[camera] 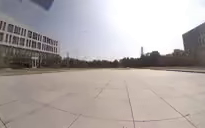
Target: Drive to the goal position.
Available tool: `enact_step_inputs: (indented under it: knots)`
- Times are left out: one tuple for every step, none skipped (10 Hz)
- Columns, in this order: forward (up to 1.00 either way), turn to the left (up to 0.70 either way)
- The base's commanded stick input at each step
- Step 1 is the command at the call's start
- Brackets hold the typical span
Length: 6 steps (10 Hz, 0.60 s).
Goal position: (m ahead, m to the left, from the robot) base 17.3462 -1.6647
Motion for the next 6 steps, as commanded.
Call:
enact_step_inputs:
  knots:
    - [0.5,0.0]
    - [0.5,0.0]
    - [0.5,0.0]
    - [0.54,0.0]
    - [0.7,0.0]
    - [0.7,0.0]
